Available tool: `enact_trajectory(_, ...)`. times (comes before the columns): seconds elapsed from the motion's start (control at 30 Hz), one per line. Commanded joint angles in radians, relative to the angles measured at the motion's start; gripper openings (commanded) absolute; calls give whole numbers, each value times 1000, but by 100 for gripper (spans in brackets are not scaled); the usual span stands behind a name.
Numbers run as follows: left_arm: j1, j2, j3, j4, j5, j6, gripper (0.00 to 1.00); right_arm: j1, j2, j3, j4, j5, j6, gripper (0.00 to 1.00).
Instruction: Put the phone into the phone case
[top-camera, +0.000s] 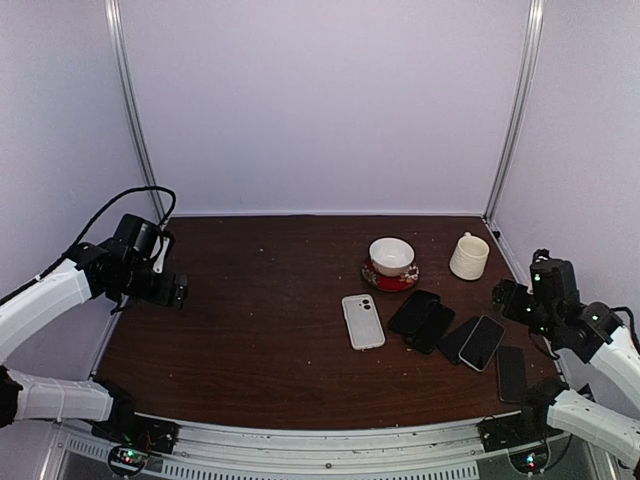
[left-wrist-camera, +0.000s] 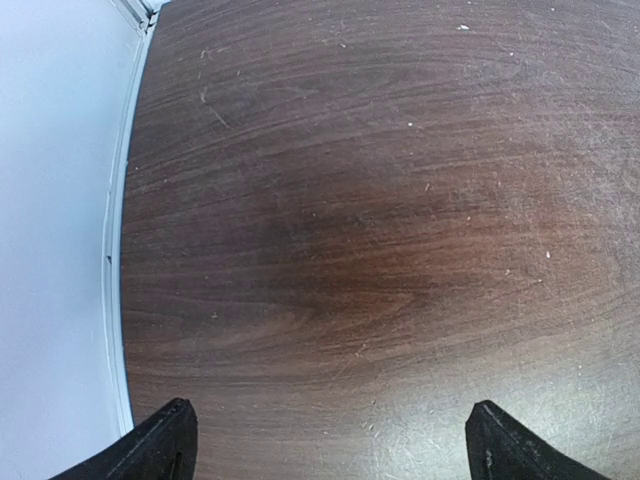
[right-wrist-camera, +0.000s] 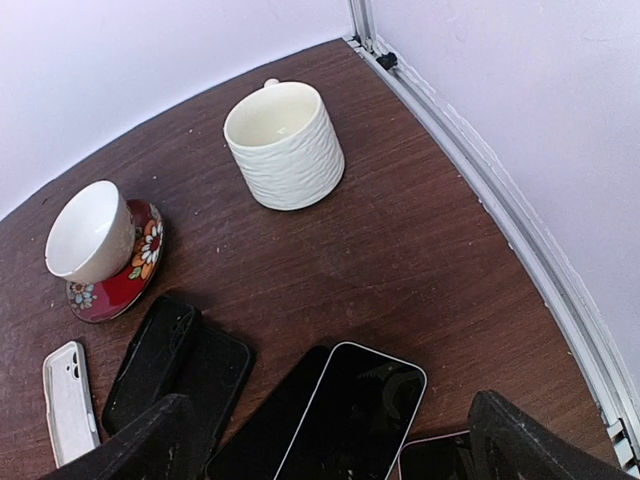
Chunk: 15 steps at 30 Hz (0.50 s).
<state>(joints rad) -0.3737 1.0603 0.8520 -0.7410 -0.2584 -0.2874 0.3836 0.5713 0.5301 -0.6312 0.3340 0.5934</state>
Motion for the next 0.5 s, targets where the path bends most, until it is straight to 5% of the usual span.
enact_trajectory(0.0, 8, -5, 17, 31, 17, -3, 98, -5, -11, 0, 27, 59, 69, 100)
enact_trajectory(0.23, 8, 3, 61, 71, 110, -24, 98, -5, 5, 55, 141, -140, -11, 100)
enact_trajectory(0.47, 7, 25, 71, 99, 102, -16, 98, -5, 446, 307, -348, -32, 192, 93)
